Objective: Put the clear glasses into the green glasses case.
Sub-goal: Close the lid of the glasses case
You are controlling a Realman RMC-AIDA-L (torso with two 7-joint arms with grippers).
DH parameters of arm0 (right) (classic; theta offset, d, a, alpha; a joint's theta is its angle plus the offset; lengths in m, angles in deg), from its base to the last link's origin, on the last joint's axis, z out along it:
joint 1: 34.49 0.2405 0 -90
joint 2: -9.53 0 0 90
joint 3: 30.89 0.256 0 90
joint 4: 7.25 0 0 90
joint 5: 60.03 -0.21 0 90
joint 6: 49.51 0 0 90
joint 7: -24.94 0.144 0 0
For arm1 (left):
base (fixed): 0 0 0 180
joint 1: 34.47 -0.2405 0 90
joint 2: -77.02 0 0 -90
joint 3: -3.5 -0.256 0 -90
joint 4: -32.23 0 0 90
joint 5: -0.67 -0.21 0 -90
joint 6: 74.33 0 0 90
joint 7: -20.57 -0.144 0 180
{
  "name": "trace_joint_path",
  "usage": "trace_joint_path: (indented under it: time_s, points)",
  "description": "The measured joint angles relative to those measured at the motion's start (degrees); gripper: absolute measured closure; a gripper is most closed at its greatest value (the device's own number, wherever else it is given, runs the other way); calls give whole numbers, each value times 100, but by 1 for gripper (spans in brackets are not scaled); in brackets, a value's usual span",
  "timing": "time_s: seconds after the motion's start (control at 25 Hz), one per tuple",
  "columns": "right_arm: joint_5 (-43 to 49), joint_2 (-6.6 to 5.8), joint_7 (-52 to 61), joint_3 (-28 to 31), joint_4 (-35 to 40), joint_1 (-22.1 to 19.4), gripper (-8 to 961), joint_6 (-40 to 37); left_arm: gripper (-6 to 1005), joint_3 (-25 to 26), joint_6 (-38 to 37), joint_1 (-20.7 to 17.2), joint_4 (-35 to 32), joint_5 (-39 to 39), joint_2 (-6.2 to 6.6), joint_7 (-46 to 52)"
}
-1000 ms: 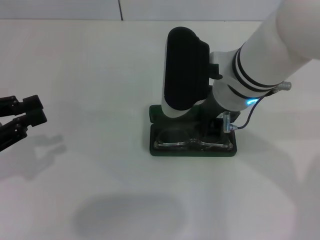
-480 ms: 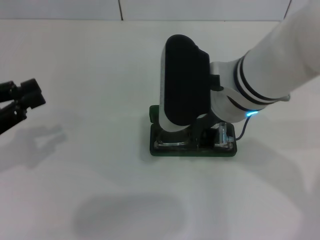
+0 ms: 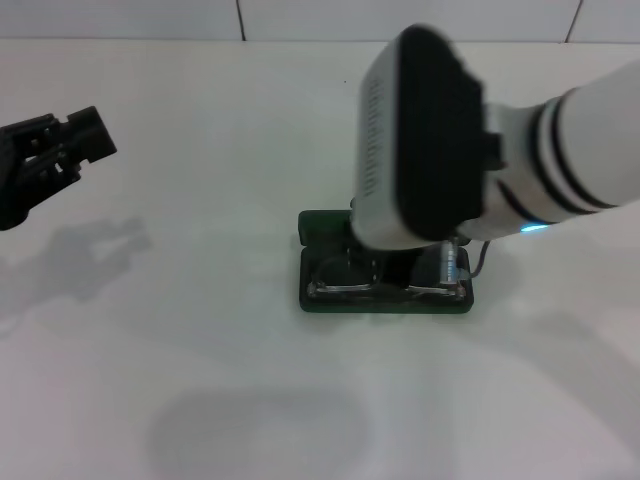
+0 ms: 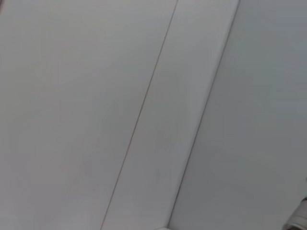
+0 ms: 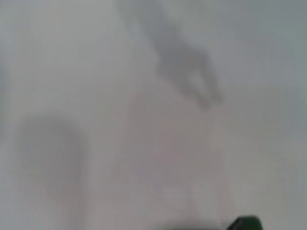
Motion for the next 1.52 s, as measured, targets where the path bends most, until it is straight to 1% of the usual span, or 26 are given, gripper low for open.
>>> trace_joint_path:
  time_s: [0.04, 0.12, 0.24, 0.32, 0.36, 0.4, 0.48, 0.56, 0.64, 0.68, 0.72, 0.8, 0.88, 0.92, 1.0, 1.12, 1.16, 1.2, 1.28, 1.4, 1.52]
  points:
    - [-92, 0, -84, 62, 45, -86, 819, 39, 716, 0, 10, 19, 1, 2, -6, 24]
    - [-718, 4, -626, 479, 245, -504, 819, 205, 716, 0, 24, 42, 4, 5, -22, 47]
    - [-1728, 11, -1401, 1103, 338, -954, 819, 226, 716, 0, 37, 66, 5, 9, -53, 90]
    - [-2613, 7, -2091, 1635, 267, -1240, 819, 0, 716, -8, 89, 106, 5, 5, -65, 200]
    - [-3497, 3, -2744, 2193, 94, -1485, 819, -343, 716, -31, 169, 184, 7, -23, -85, 346]
    - [-3497, 3, -2744, 2193, 94, -1485, 819, -343, 717, -31, 169, 184, 7, -23, -85, 346]
    - [-4548, -10, -3380, 2865, -224, -1769, 819, -745, 717, -71, 233, 319, 11, -66, -126, 418]
    - [-5456, -22, -3878, 3492, -712, -2004, 819, -1073, 717, -120, 314, 505, 23, -139, -195, 433]
    - [-6341, -30, -4442, 4197, -1564, -2176, 819, -1519, 717, -146, 429, 683, 40, -257, -281, 430]
    - [-6675, -36, -4697, 4463, -1957, -2214, 820, -1775, 717, -157, 495, 778, 45, -312, -328, 424]
    - [-6942, -42, -5016, 4871, -2474, -2222, 820, -2134, 718, -174, 561, 859, 49, -365, -380, 417]
    - [-7072, -46, -5286, 5454, -3124, -2218, 820, -2578, 718, -205, 686, 1015, 49, -477, -475, 413]
    - [-7043, -46, -5401, 5904, -3634, -2236, 820, -2760, 718, -314, 873, 1218, 61, -594, -580, 415]
    - [-7025, -45, -5479, 6090, -3872, -2256, 820, -2837, 718, -400, 954, 1288, 77, -615, -611, 411]
    - [-6959, -52, -5642, 6419, -4332, -2280, 820, -2964, 718, -787, 1275, 1479, 253, -593, -638, 381]
    - [-6574, -73, -5715, 7133, -4897, -2295, 820, -3041, 719, -1297, 1758, 1834, 687, -567, -644, 314]
    - [-6311, -76, -5714, 7633, -5111, -2298, 820, -3067, 719, -1412, 1895, 1930, 800, -564, -644, 283]
    - [-6311, -76, -5714, 7633, -5111, -2298, 820, -3067, 719, -1638, 2127, 2102, 987, -551, -649, 225]
    - [-6165, -78, -5715, 8078, -5309, -2301, 820, -3105, 721, -1816, 2295, 2225, 1124, -531, -661, 182]
    - [-6127, -100, -5727, 8479, -5509, -2324, 821, -3182, 726, -2126, 2584, 2431, 1406, -368, -696, 46]
    - [-6121, -112, -5731, 8569, -5560, -2352, 821, -3212, 739, -2457, 2809, 2515, 1649, -29, -707, -146]
